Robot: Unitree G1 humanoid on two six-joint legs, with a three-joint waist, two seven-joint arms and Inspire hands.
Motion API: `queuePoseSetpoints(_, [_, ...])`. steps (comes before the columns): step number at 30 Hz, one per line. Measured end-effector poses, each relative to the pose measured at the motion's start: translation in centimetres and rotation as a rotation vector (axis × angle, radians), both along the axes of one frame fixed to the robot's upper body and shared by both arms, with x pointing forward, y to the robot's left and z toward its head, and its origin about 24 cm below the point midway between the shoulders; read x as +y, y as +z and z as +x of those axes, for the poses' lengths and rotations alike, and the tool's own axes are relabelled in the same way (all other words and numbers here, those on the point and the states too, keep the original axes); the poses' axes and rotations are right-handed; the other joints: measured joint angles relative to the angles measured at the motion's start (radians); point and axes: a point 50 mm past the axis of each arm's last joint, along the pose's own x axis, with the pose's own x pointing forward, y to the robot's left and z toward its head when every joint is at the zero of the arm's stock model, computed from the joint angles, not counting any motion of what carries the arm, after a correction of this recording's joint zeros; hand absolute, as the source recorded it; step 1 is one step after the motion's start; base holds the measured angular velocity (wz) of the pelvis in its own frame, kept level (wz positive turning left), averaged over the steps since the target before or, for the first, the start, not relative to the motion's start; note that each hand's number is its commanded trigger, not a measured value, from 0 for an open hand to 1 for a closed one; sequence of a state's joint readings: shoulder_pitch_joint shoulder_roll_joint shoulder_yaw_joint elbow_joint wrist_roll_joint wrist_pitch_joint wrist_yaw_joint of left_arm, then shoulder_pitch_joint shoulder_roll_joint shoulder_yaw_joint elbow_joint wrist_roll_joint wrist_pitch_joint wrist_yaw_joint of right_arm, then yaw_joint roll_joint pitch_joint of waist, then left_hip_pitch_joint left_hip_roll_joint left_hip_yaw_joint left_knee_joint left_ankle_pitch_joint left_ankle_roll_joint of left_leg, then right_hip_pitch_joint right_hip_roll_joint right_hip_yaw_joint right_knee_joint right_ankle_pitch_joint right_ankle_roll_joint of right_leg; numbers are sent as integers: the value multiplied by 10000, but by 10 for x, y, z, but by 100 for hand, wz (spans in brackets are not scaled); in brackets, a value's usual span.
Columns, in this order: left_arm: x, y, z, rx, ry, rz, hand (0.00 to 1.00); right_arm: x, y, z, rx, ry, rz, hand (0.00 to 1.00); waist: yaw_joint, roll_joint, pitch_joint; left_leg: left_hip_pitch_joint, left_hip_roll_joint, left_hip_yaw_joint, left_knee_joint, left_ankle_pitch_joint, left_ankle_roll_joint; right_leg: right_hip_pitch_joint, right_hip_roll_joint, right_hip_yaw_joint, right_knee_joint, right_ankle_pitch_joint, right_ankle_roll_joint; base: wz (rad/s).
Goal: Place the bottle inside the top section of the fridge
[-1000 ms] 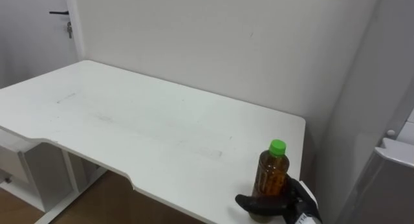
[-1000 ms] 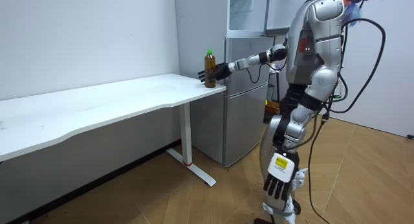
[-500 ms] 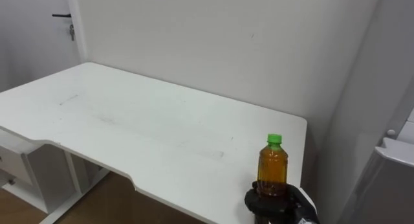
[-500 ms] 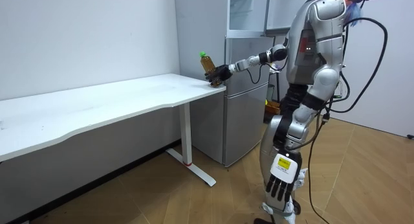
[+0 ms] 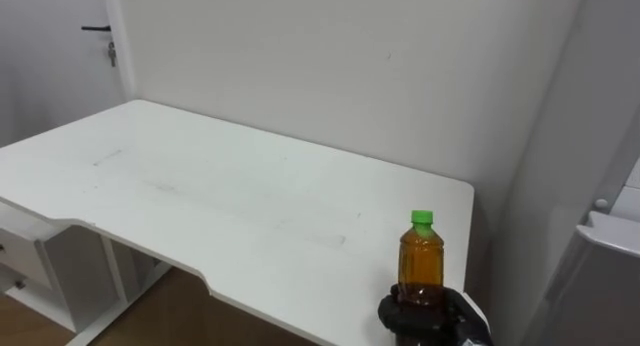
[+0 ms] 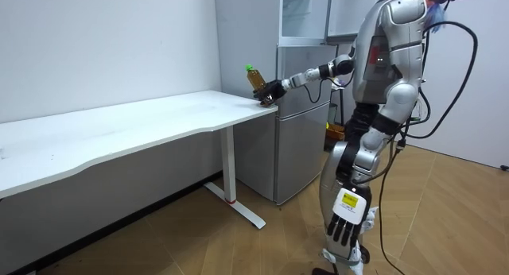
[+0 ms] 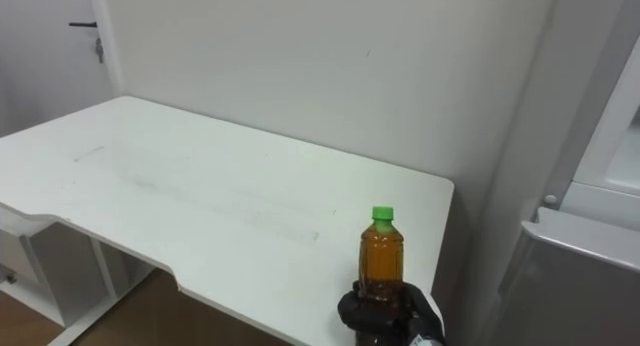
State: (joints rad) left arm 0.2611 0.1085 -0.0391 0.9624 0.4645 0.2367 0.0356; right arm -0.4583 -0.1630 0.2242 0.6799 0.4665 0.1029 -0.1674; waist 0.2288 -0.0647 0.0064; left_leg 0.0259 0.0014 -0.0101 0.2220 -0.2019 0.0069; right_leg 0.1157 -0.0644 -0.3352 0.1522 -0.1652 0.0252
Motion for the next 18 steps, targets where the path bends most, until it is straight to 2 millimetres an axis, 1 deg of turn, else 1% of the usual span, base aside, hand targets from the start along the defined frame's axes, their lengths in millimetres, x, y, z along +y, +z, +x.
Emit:
queuePoseSetpoints(2, [2,0,0,-83,173,1,0,2,7,2,-318,76,12,100,-3,2,-1,12,-1,49,1,0,0,9,1,36,0,0,0,0])
queuePoseSetpoints(5, [6,1,2,-268,473,64,0,4,28,7,-1208,329,51,100,-81,4,1,-2,-2,85,-3,0,0,4,-2,29,-2,0,0,0])
queuePoseSetpoints(7, [8,2,4,-380,456,148,0,7,51,10,-2195,712,60,100,-125,5,-2,-15,0,84,-21,0,0,-17,4,57,-5,0,0,0])
queuePoseSetpoints(8, [9,2,6,-417,444,167,0,8,57,11,-2443,816,35,100,-153,4,-3,-14,3,85,-25,0,0,-20,8,63,-5,0,0,0])
queuePoseSetpoints(10, [9,2,6,-442,442,240,0,15,76,11,-3251,1278,174,100,-318,-4,-17,-26,4,49,-24,2,-2,-26,15,59,-6,0,0,2])
queuePoseSetpoints(13, [9,3,9,-582,433,365,0,18,88,10,-3763,1614,252,100,-392,-25,-34,-23,9,72,-19,2,-2,-53,14,106,-5,0,0,-1])
queuePoseSetpoints(17, [10,3,12,-800,383,529,0,17,93,10,-3921,1716,299,100,-400,-102,-85,-14,9,134,-16,4,1,-93,3,197,12,0,0,-8])
queuePoseSetpoints(18, [10,3,12,-872,369,579,0,16,93,10,-3965,1726,248,100,-452,-135,-107,-13,9,187,-16,4,1,-106,2,238,14,0,0,-7])
